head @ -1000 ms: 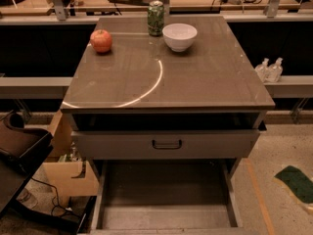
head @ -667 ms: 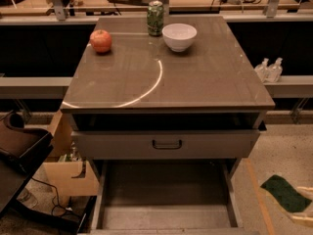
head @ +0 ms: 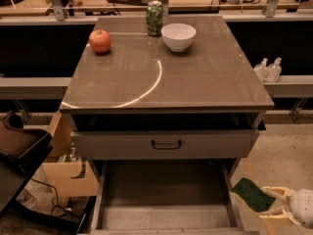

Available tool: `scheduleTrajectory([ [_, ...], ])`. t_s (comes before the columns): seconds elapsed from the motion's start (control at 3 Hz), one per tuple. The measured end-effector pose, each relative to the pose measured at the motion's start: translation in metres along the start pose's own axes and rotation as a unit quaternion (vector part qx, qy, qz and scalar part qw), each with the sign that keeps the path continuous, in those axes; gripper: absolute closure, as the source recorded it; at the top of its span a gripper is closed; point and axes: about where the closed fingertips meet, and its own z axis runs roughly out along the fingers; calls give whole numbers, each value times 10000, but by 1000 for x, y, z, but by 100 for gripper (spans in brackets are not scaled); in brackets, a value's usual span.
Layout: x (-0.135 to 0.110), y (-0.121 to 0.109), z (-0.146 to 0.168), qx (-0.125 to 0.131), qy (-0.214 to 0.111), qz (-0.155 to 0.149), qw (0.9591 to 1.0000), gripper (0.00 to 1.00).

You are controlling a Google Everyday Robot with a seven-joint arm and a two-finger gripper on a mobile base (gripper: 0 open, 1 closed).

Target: Place sponge into middle drawer

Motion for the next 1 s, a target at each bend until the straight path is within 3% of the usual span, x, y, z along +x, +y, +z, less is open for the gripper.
scheduleTrajectory([
  [0.33,-10,9,44,-383,48,-237,9990,100],
  [1.0,-11,5,53,-428,140,-206,9988,100],
])
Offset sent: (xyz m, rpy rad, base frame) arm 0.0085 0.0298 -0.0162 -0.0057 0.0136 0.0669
